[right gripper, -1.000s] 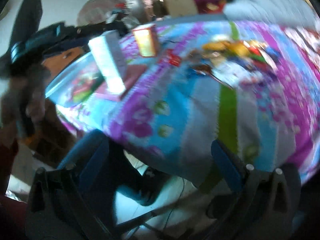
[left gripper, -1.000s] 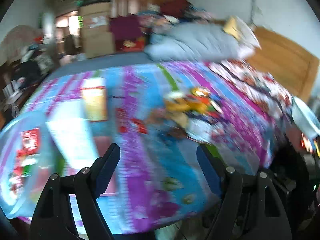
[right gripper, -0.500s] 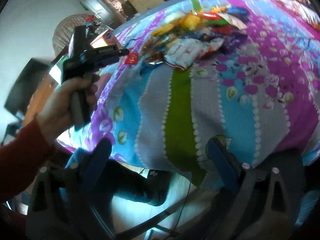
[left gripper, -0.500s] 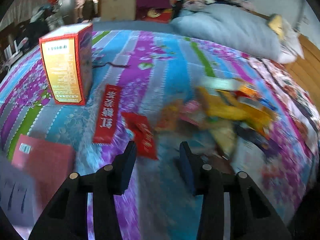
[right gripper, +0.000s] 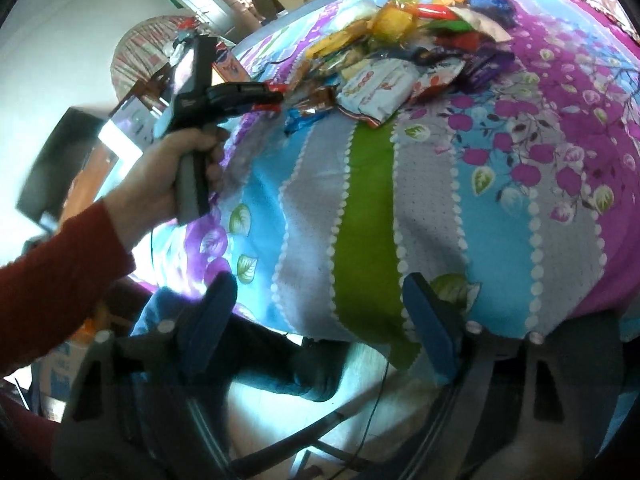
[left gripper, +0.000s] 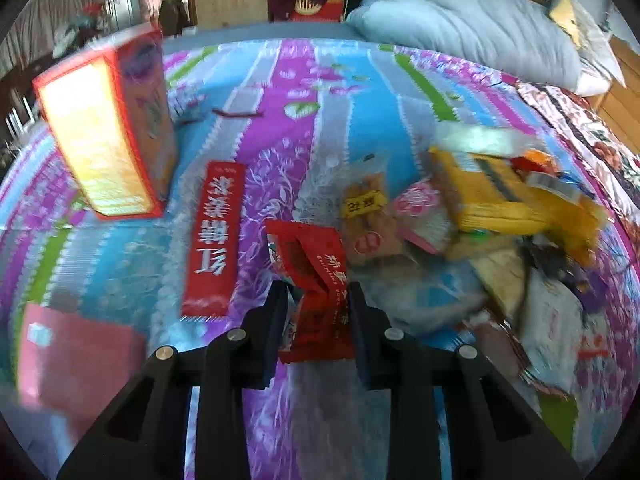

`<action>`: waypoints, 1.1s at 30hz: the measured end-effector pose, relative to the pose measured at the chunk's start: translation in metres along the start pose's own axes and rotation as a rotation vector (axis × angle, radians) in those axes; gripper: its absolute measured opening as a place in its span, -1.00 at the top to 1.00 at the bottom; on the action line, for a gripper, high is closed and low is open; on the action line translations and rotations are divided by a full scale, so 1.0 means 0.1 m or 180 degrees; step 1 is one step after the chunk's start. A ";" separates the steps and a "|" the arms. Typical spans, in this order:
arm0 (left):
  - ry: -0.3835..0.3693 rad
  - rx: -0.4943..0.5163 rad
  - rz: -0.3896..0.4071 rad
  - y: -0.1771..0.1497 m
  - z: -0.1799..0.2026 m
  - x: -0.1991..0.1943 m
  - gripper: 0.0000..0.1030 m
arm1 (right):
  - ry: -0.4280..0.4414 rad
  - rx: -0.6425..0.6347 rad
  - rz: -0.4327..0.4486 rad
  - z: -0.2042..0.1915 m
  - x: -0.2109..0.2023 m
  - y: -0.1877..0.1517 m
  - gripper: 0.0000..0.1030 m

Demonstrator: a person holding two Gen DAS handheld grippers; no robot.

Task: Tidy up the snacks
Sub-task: 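Grasp a red candy packet with the left tool while the right tool grasps a brown chocolate packet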

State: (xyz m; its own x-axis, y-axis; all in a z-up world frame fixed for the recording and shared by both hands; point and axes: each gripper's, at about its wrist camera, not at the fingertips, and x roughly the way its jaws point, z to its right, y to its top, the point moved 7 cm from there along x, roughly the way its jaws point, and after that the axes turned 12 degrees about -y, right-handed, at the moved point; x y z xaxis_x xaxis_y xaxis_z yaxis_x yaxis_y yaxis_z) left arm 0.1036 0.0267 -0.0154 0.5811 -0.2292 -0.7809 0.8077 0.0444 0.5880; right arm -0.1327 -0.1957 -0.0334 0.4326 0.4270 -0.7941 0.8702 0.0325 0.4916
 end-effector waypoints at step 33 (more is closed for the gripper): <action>-0.0340 0.0041 0.1150 -0.24 0.29 -2.43 0.41 | -0.0572 -0.0914 0.0304 -0.67 1.07 1.48 0.04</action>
State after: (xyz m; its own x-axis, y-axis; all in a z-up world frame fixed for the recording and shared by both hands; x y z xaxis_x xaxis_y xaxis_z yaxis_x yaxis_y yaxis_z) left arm -0.0602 0.0529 0.1662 0.8140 -0.3013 -0.4966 0.5508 0.1287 0.8247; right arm 0.0264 -0.0842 -0.0217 0.5656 0.2753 -0.7774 0.7331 0.2639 0.6269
